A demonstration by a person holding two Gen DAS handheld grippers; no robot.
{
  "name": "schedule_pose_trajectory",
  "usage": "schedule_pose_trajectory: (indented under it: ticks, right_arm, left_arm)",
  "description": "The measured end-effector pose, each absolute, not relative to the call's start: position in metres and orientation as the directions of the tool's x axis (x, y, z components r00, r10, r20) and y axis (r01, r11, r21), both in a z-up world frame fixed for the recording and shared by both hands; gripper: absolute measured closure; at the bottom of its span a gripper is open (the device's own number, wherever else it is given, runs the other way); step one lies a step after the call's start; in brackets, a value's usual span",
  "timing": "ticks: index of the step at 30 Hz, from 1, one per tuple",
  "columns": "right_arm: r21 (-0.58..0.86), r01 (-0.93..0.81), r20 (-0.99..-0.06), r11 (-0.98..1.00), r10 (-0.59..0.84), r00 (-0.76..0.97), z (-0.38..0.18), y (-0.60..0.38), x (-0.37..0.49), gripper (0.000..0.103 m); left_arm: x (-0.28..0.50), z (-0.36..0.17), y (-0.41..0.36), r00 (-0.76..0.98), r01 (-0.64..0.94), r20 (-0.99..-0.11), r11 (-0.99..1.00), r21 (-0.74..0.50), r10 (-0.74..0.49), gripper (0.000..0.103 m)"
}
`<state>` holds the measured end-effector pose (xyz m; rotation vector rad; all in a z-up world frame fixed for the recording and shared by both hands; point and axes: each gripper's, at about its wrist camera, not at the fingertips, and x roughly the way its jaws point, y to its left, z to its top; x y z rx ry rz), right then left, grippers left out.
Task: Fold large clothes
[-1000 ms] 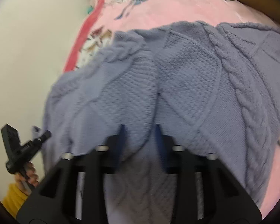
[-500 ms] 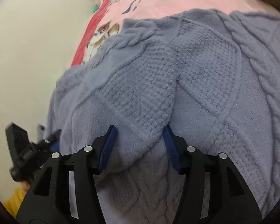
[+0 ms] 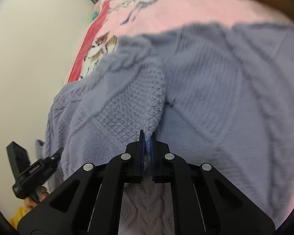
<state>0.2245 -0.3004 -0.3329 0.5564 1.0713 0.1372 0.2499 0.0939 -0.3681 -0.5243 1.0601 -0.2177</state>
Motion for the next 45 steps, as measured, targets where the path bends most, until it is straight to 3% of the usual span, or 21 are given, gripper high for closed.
schedule_pose_trajectory:
  ticks: [6,10,13,15,16,18,20,23,25,30,35,37,40,43,45]
  right_arm:
    - [0.352,0.117,-0.872,0.929,0.279,0.403,-0.352,-0.294,0.219,0.099]
    - [0.348,0.144,-0.882,0.926,0.272,0.385,-0.351,-0.291,0.226,0.096]
    - [0.306,0.120,-0.872,0.945,0.227,0.434,-0.327,-0.280,0.224,0.084]
    - [0.303,0.073,-0.829,0.950,0.226,0.511,-0.302,-0.273,0.221,0.079]
    - [0.298,0.042,-0.797,0.954,0.224,0.561,-0.289,-0.269,0.219,0.069]
    - [0.303,-0.033,-0.747,0.952,0.260,0.612,-0.274,-0.258,0.221,0.059]
    - [0.284,-0.153,-0.733,0.946,0.317,0.602,-0.269,-0.241,0.233,0.058]
    - [0.227,-0.271,-0.755,0.936,0.345,0.557,-0.282,-0.217,0.252,0.058]
    - [0.187,-0.295,-0.785,0.937,0.323,0.529,-0.296,-0.208,0.259,0.048]
    - [0.135,-0.227,-0.872,0.965,0.224,0.435,-0.344,-0.220,0.257,0.044]
    - [0.084,-0.241,-0.867,0.967,0.190,0.461,-0.355,-0.224,0.248,0.044]
    - [0.054,-0.237,-0.874,0.970,0.160,0.459,-0.355,-0.219,0.249,0.038]
    - [0.070,-0.201,-0.868,0.977,0.159,0.471,-0.343,-0.222,0.247,0.037]
    - [0.200,-0.180,-0.786,0.963,0.268,0.558,-0.315,-0.224,0.231,0.037]
    - [0.172,-0.214,-0.767,0.961,0.267,0.583,-0.306,-0.214,0.221,0.037]
  left_arm:
    - [0.250,-0.378,0.095,0.443,-0.051,-0.801,0.880,-0.472,-0.404,0.091]
    - [0.251,-0.379,0.097,0.435,-0.052,-0.795,0.870,-0.491,-0.423,0.088]
    - [0.248,-0.360,0.095,0.436,-0.023,-0.813,0.898,-0.439,-0.386,0.072]
    - [0.246,-0.341,0.092,0.469,0.020,-0.810,0.921,-0.389,-0.352,0.069]
    - [0.245,-0.332,0.092,0.495,0.043,-0.798,0.927,-0.372,-0.344,0.067]
    - [0.252,-0.314,0.086,0.541,0.102,-0.766,0.931,-0.351,-0.348,0.051]
    - [0.265,-0.308,0.074,0.535,0.190,-0.745,0.915,-0.355,-0.400,0.045]
    - [0.294,-0.326,0.052,0.421,0.287,-0.764,0.871,-0.399,-0.489,0.044]
    - [0.305,-0.339,0.047,0.382,0.289,-0.787,0.872,-0.396,-0.484,0.044]
    - [0.316,-0.370,0.055,0.315,0.281,-0.828,0.879,-0.385,-0.464,0.044]
    - [0.306,-0.381,0.054,0.335,0.335,-0.828,0.878,-0.342,-0.450,0.044]
    - [0.303,-0.381,0.050,0.358,0.353,-0.829,0.884,-0.305,-0.429,0.044]
    - [0.295,-0.373,0.047,0.386,0.358,-0.830,0.895,-0.268,-0.403,0.044]
    - [0.284,-0.356,0.049,0.381,0.358,-0.814,0.882,-0.307,-0.438,0.034]
    - [0.268,-0.344,0.053,0.423,0.360,-0.777,0.873,-0.329,-0.467,0.031]
